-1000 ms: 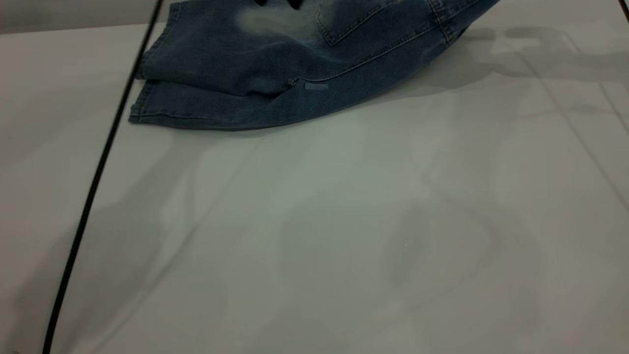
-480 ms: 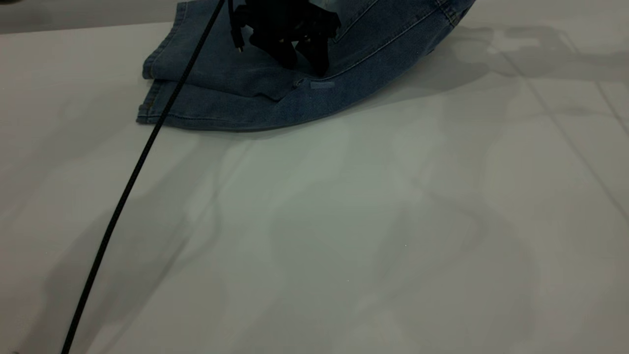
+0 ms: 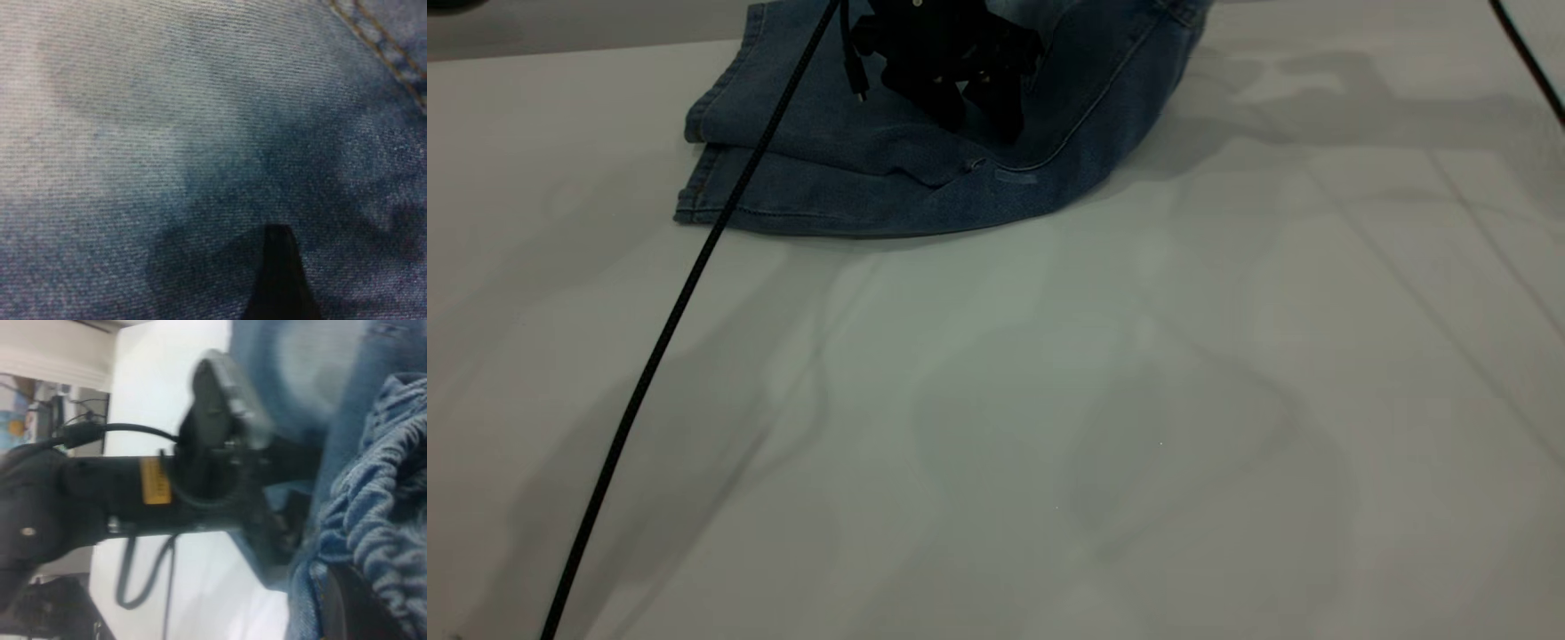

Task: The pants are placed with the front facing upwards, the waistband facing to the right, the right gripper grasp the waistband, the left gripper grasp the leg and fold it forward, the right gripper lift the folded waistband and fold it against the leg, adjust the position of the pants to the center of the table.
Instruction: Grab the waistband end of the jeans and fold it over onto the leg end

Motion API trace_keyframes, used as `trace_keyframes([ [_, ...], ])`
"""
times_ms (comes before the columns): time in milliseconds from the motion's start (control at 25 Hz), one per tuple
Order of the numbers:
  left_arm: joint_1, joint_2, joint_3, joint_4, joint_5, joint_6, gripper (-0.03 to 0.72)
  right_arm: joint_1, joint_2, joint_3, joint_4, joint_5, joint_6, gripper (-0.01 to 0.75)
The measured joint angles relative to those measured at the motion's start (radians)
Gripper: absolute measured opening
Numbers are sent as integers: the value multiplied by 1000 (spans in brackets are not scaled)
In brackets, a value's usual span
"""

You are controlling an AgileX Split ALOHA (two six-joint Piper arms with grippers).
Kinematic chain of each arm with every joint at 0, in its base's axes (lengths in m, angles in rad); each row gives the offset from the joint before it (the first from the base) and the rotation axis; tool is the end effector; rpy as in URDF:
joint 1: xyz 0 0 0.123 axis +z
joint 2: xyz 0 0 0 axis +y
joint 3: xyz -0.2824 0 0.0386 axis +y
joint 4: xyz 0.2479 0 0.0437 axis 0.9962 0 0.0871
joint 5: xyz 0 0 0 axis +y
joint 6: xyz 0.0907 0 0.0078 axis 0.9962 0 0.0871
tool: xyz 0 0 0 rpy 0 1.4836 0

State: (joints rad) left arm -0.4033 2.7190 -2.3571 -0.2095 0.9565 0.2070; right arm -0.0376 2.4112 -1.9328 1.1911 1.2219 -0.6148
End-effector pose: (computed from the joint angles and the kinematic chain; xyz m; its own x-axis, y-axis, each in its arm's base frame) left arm 0.5010 -0.2306 0.0724 -0.8235 0.4424 -0.3553 0.5122 0.8490 -0.1299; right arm 0.4955 0.0609 0.1662 -0.9510 0.0814 -0.2982 -0.2212 0.4946 0.8405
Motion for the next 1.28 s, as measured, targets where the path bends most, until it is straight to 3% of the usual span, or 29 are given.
trace_keyframes([
  [320, 0, -4, -6, 0, 30, 1, 459, 48, 0, 0, 28, -2, -8, 45],
  [640, 3, -13, -184, 132, 257, -1, 457, 48, 0, 0, 31, -1, -16, 45],
  [840, 21, -41, -253, 271, 263, -87, 457, 48, 0, 0, 34, -1, -17, 45],
  [1280, 91, -41, -194, 254, 263, -143, 457, 48, 0, 0, 32, -1, -17, 45],
])
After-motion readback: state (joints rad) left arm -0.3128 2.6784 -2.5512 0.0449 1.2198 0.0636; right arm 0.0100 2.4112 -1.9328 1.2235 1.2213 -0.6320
